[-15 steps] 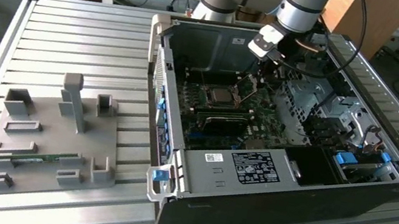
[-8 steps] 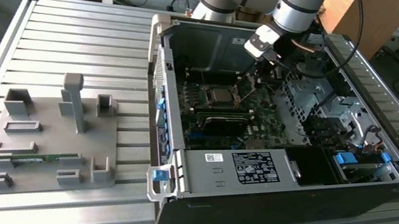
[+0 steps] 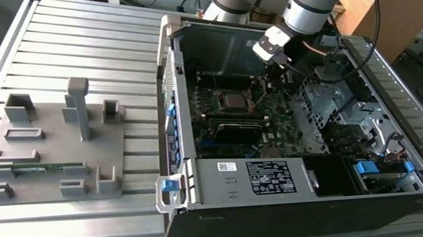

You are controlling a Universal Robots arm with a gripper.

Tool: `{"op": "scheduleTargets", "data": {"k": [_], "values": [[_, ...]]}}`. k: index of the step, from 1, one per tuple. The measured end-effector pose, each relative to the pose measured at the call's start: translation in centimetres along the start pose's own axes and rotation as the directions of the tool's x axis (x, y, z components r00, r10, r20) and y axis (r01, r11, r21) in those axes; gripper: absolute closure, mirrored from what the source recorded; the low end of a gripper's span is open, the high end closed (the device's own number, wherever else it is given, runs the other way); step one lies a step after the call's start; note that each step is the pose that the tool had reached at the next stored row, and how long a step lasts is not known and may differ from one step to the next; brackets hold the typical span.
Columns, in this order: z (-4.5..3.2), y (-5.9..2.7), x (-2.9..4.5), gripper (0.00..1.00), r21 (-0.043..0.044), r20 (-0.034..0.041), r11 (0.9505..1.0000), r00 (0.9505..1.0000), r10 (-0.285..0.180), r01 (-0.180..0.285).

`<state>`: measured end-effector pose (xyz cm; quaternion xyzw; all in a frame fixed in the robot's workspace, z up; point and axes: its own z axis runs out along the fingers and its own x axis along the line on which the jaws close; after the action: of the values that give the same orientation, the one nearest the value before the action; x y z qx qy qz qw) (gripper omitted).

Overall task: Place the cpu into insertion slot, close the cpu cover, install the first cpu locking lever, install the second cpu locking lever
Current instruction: 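Close the cpu cover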

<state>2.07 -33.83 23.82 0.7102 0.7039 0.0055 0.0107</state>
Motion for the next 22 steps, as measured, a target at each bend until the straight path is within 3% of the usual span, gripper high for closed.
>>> {"op": "scheduleTargets", "data": {"k": [9, 22], "values": [[0.03, -0.35, 0.0, 0.89, -0.0001, -0.0002, 1.0, 1.0, 0.0, 0.0], [0.19, -1.97, -0.02, 0.89, 0.0, -0.0002, 1.0, 1.0, 0.0, 0.0]]}}
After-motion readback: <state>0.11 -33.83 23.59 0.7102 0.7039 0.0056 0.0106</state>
